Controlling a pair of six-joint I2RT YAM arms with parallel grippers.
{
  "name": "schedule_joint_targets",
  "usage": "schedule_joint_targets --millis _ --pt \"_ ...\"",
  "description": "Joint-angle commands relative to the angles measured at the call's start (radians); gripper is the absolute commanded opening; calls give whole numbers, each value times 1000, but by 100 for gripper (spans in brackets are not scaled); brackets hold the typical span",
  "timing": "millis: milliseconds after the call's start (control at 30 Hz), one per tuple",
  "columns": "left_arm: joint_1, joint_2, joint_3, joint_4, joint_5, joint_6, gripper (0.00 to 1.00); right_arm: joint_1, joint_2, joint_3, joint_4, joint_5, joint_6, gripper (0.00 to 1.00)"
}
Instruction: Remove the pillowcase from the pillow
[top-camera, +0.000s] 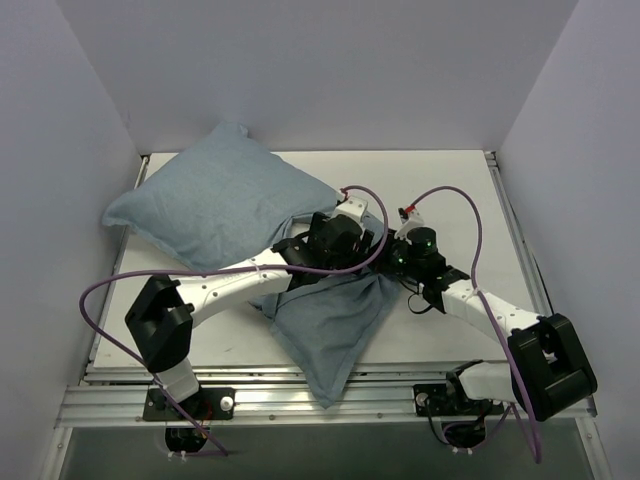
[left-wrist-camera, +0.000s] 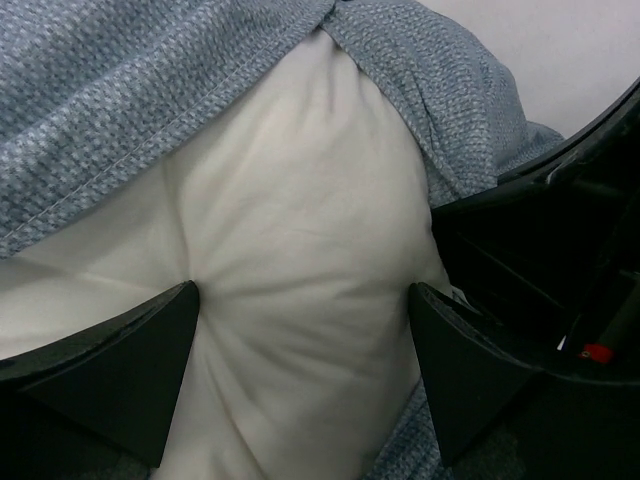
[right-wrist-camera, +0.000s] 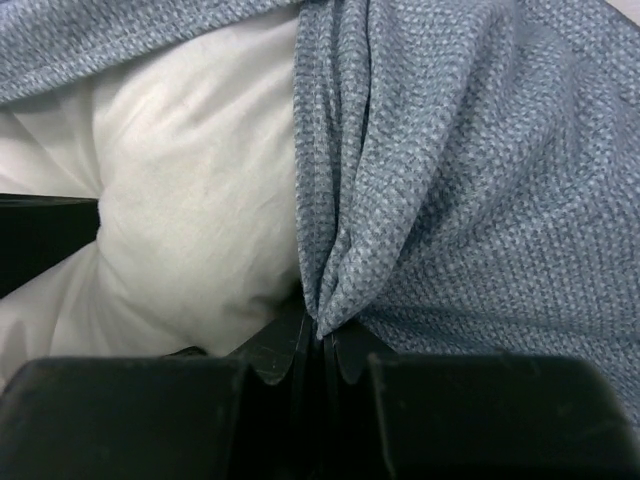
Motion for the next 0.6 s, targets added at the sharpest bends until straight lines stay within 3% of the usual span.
schedule_joint_targets --millis 0,100,200,233,300,333,400,433,567 --pt "2 32 -53 -57 73 -77 94 25 -18 58 92 -34 2 0" --pt "8 66 -59 -62 41 -89 100 37 -11 72 93 -34 2 0" --pt "28 110 -73 -60 33 -123 82 43 -14 78 89 -33 4 0" --pt "31 114 -82 -57 35 -137 68 45 -18 78 86 -33 2 0" --pt "34 109 -93 -38 35 -140 52 45 -34 79 79 -31 2 0" --pt "37 106 -96 -33 34 -137 30 46 -38 81 69 -28 1 0" --pt "41 86 -91 -39 27 -128 7 46 -52 83 60 -22 -4 0" --pt "47 75 -87 -48 21 -128 3 46 -57 84 43 -18 -10 0" --pt "77 -20 -84 -89 7 -112 2 29 -75 90 -54 85 -48 0"
